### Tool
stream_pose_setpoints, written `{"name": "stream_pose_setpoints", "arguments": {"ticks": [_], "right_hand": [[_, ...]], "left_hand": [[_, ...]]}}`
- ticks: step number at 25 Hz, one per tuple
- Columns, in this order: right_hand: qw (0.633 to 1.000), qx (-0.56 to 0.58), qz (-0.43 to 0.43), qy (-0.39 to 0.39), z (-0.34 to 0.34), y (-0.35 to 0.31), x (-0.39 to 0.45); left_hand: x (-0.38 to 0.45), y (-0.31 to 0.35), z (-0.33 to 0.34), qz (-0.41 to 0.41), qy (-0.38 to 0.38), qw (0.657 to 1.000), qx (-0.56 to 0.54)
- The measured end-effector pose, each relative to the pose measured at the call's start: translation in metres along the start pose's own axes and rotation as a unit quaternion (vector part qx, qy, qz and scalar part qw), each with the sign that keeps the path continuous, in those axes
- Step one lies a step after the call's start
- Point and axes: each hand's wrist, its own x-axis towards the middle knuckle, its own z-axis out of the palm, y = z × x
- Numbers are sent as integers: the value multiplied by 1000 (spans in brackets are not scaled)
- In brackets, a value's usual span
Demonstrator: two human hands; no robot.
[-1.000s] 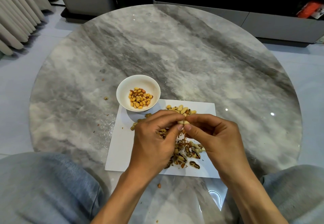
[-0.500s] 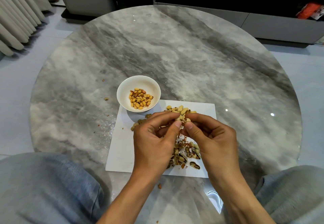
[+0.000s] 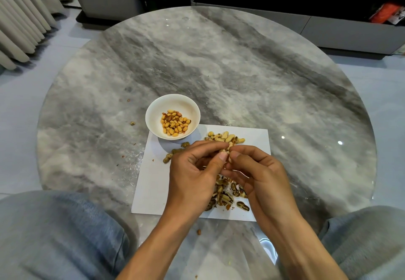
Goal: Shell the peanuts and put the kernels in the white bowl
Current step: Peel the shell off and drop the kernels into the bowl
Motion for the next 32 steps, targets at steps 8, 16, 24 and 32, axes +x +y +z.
{"name": "stream_pose_setpoints", "arguments": {"ticks": [8,16,24,32], "right_hand": [[998,44,47,1,-3,0,2],[995,37,93,-15,-8,-5,4],[981,104,165,-5,-10,-8,6],[977,137,165,-3,-8,-4,4]], "left_hand": [[-1,2,0,-17,0,999,-33],[4,-2,-8,89,-41,992,80],[4,-3,-9,117,-57,985,114],[0,-2,-4,59,-3,998,38]]}}
